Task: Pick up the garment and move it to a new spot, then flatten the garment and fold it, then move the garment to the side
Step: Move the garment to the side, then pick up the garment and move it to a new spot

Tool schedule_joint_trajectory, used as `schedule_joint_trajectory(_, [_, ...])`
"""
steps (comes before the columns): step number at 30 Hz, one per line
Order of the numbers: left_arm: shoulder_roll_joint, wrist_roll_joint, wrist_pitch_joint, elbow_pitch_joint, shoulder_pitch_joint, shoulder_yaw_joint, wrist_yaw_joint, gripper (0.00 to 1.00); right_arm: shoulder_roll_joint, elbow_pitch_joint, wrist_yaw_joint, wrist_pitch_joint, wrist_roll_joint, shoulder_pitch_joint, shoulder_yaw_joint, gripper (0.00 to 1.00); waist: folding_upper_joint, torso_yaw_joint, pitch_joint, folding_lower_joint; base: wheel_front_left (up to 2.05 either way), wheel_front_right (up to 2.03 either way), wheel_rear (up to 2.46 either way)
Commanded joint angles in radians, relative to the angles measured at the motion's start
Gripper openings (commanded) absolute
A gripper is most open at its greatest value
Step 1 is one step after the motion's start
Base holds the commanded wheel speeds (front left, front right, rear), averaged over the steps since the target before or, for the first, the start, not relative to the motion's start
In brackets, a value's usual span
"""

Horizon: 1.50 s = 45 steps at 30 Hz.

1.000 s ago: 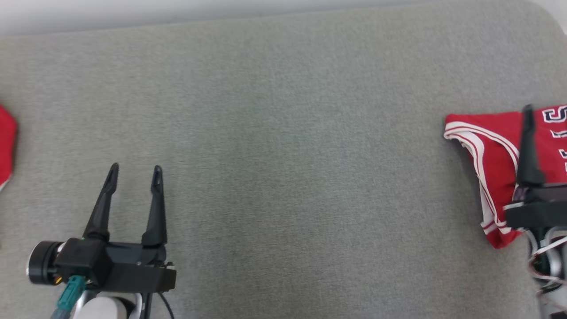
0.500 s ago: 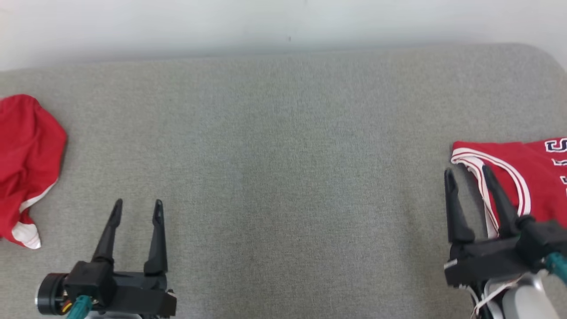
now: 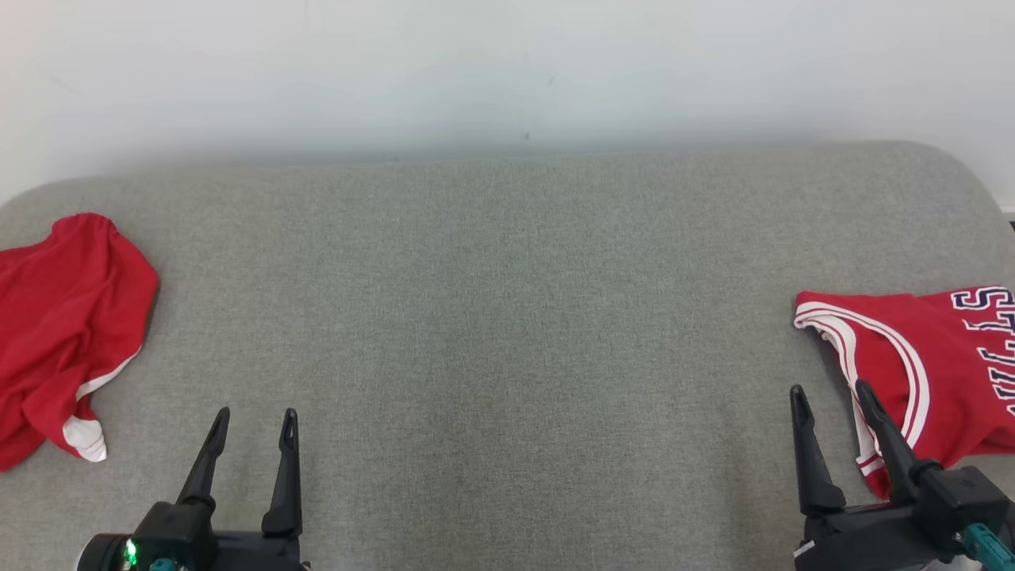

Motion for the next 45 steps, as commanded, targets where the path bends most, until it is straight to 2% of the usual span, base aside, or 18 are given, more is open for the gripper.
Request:
schedule_joint_trajectory(1, [0.008, -0.001, -0.002, 0.008, 0.025, 0.000, 0.003, 1.00, 0.006, -0.018, -0.001, 0.008, -0.011, 0.029, -0.015, 1.00, 0.0001, 0.003, -0.027, 0.0002, 0.00, 0.00, 0.00])
schedule_joint_trajectory(15, [0.018, -0.018, 0.008, 0.013, 0.058, -0.013, 0.002, 1.00, 0.029, -0.099, -0.001, 0.059, -0.026, 0.106, -0.063, 1.00, 0.0001, -0.001, -0.073, 0.0002, 0.00, 0.00, 0.00])
schedule_joint_trajectory(33, [0.025, -0.029, 0.014, 0.014, 0.042, -0.024, 0.009, 1.00, 0.028, -0.091, -0.001, 0.057, -0.005, 0.101, -0.053, 1.00, 0.0001, 0.007, -0.066, 0.0002, 0.00, 0.00, 0.00])
schedule_joint_trajectory(38, [0.022, -0.036, 0.011, 0.013, 0.032, -0.022, 0.015, 1.00, 0.023, -0.095, -0.001, 0.062, -0.003, 0.102, -0.046, 1.00, 0.0001, 0.037, -0.065, 0.0002, 0.00, 0.00, 0.00])
schedule_joint_trajectory(45, [0.020, -0.058, 0.004, 0.005, 0.030, 0.009, 0.035, 1.00, 0.006, -0.105, -0.001, 0.075, 0.001, 0.081, 0.005, 1.00, 0.0001, 0.147, -0.062, 0.0002, 0.00, 0.00, 0.00])
